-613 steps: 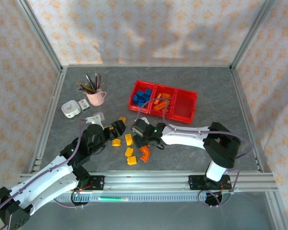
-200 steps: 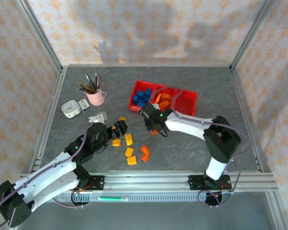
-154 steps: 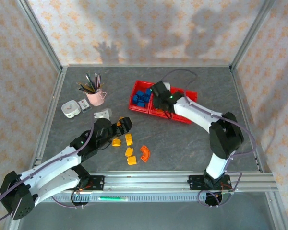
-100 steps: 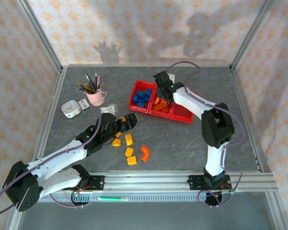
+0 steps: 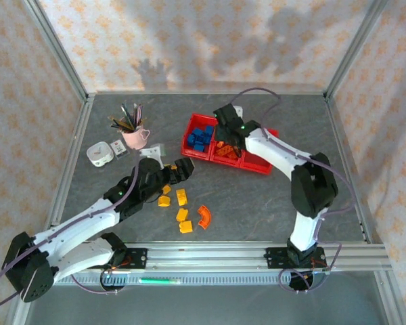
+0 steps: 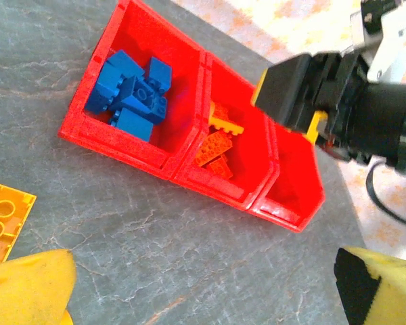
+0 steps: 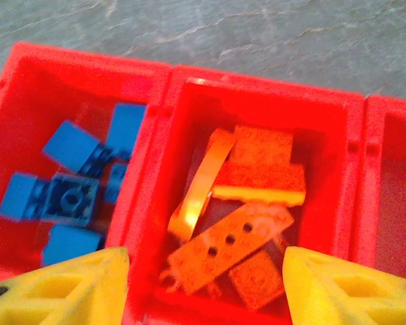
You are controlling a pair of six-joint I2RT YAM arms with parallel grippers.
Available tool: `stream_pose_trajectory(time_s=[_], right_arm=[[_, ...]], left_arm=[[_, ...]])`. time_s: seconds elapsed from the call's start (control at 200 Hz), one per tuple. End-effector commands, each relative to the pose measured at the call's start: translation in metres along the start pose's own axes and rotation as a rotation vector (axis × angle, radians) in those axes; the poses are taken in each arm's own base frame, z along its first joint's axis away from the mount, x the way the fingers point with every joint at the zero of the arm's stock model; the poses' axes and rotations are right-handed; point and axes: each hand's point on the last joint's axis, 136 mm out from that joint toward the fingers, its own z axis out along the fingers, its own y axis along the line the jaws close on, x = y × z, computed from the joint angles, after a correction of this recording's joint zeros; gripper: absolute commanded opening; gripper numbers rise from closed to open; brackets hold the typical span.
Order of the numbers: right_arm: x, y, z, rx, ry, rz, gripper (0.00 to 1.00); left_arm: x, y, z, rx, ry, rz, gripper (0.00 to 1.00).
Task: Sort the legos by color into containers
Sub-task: Place the lego in the container, then pick up the lego from the bottom-center of the table.
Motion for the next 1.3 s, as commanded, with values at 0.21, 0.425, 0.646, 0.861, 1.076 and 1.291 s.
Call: stream_pose_trajectory(time_s=[0.21, 0.425, 0.646, 0.861, 1.076, 1.291], right_arm=[[0.080, 0.037, -0.050, -0.083, 0.082, -0.105, 0.69], [0.139, 0.061, -0.070, -0.093, 0.119, -0.176, 0.75], [0.198, 0.076, -0.074, -0.104, 0.189, -0.249, 0.80], [0.242, 0.064, -0.065, -0.068, 0.269, -0.275, 0.80], [0.272, 0.058, -0.053, -0.075, 0.341, -0.289, 0.74], [0.287, 0.064, -0.049, -0.092, 0.358, -0.343, 0.73]], left_arm=[[0.016, 0.028, -0.029, -0.056, 0.020, -0.013, 0.99], [0.023, 0.031, -0.042, -0.038, 0.045, -0.029, 0.99], [0.028, 0.038, -0.051, -0.049, 0.055, -0.019, 0.99], [0.035, 0.046, -0.053, -0.074, 0.080, -0.012, 0.99], [0.042, 0.050, -0.052, -0.065, 0.088, -0.015, 0.99], [0.043, 0.052, -0.050, -0.077, 0.090, -0.025, 0.99]])
